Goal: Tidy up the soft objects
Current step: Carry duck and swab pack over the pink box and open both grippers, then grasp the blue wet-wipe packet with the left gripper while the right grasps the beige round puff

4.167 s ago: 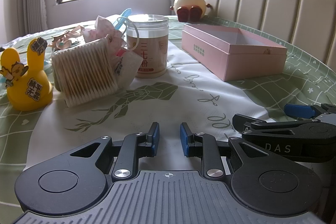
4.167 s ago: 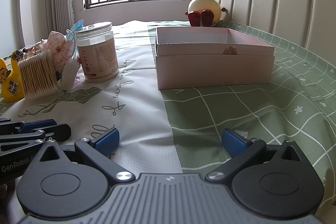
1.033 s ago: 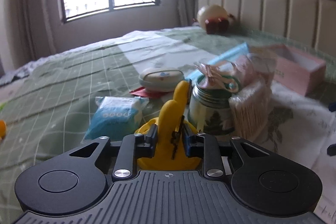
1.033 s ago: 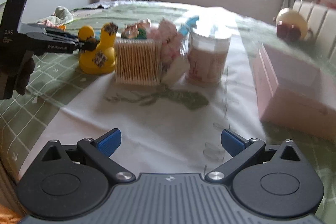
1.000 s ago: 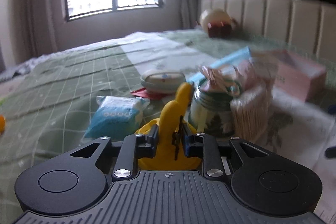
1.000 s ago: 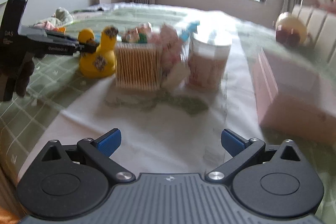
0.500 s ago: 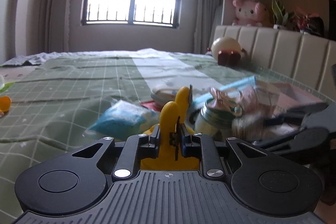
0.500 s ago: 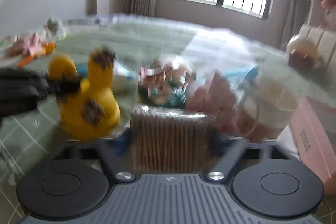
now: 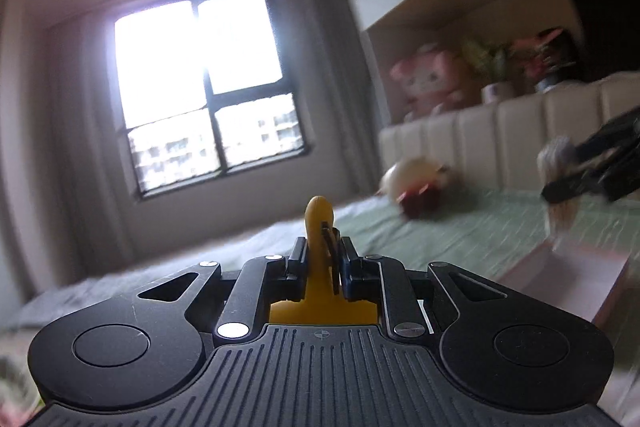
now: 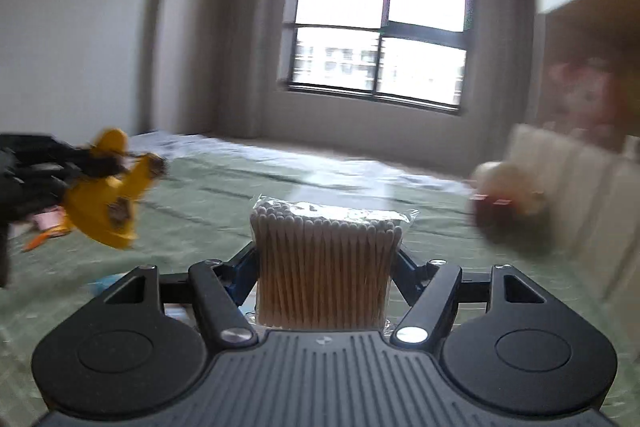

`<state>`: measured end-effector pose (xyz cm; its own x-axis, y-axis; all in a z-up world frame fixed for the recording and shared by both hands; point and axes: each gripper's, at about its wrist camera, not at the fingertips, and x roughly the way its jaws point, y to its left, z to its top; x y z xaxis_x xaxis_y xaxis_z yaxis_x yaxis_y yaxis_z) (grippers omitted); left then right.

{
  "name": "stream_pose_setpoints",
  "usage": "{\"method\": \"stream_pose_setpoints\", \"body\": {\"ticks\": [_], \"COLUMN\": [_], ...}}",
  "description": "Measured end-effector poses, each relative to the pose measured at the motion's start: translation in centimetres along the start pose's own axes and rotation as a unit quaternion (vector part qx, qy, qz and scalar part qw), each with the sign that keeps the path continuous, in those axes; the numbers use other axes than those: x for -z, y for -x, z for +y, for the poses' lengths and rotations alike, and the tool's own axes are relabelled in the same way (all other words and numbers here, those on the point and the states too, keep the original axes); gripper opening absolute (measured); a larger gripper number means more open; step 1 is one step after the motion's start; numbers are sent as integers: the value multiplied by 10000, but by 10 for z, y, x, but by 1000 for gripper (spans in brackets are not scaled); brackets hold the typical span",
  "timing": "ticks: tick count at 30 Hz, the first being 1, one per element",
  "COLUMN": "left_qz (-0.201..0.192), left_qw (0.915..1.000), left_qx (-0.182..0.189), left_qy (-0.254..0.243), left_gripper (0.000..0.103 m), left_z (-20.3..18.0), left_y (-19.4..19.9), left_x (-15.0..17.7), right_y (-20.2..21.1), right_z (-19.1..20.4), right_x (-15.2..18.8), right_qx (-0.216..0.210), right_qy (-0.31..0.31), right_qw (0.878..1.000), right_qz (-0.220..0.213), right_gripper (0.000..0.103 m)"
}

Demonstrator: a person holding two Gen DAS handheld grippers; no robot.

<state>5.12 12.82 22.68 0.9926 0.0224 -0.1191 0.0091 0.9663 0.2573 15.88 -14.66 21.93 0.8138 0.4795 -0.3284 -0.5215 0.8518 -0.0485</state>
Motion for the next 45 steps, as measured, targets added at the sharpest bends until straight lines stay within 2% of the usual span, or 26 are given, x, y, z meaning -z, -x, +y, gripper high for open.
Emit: {"method": "stream_pose_setpoints", "body": {"ticks": [4, 7, 8, 9, 11, 12, 14, 16, 17, 19, 22, 24, 27, 33, 37, 42, 45], "left_qz": [-186, -60, 99, 454, 1366, 1821, 2233, 2390, 2443, 2467, 2372, 2314, 2284, 2276, 2318, 2282, 2342], "left_qw": [9970, 9890, 9834, 9720, 9431, 9310, 9227, 9092, 9058, 9091, 9225, 9334, 9407, 9347, 9294, 9231, 9263], "left_qx": [720, 1321, 1565, 1910, 2369, 2366, 2202, 2305, 2318, 2272, 2100, 1795, 1198, 75, -419, -614, -519], "left_qy": [221, 664, 916, 1292, 1894, 2099, 2240, 2510, 2572, 2472, 2205, 2072, 2203, 2730, 2840, 3035, 2904], "left_gripper": [19, 21, 25, 25, 26, 27, 25, 25, 25, 25, 26, 25, 25, 25, 25, 25, 25], "left_z": [-56, -100, -111, -123, -141, -153, -166, -164, -159, -149, -122, -94, -40, 67, 118, 168, 175], "left_y": [-42, -89, -106, -128, -170, -186, -202, -206, -204, -195, -168, -153, -126, -83, -62, -56, -62], "left_x": [-48, -67, -66, -60, -37, -22, 3, 24, 31, 35, 39, 42, 56, 107, 145, 184, 196], "right_y": [-15, -31, -38, -47, -48, -47, -40, -28, -24, -15, -10, -13, -19, -46, -50, -50, -52], "right_z": [-60, -94, -103, -108, -123, -129, -136, -148, -152, -157, -154, -150, -140, -118, -86, -25, 12], "right_x": [21, 48, 58, 66, 88, 96, 115, 126, 130, 131, 121, 114, 97, 68, 60, 46, 34], "right_qx": [377, 117, -20, -39, 104, 221, 291, 226, 167, 159, 102, -122, -383, -263, -181, -374, -645], "right_qy": [-201, -370, -404, -493, -716, -722, -729, -849, -900, -953, -1059, -1231, -1448, -1595, -1360, -732, -504], "right_qw": [9986, 9969, 9953, 9936, 9908, 9896, 9887, 9871, 9868, 9869, 9870, 9857, 9828, 9793, 9815, 9857, 9857], "right_qz": [321, 683, 885, 1019, 1145, 1228, 1275, 1338, 1334, 1291, 1201, 1143, 1083, 1216, 1335, 1473, 1472], "right_gripper": [69, 70, 70, 71, 74, 74, 74, 75, 75, 75, 77, 79, 81, 81, 81, 81, 81]}}
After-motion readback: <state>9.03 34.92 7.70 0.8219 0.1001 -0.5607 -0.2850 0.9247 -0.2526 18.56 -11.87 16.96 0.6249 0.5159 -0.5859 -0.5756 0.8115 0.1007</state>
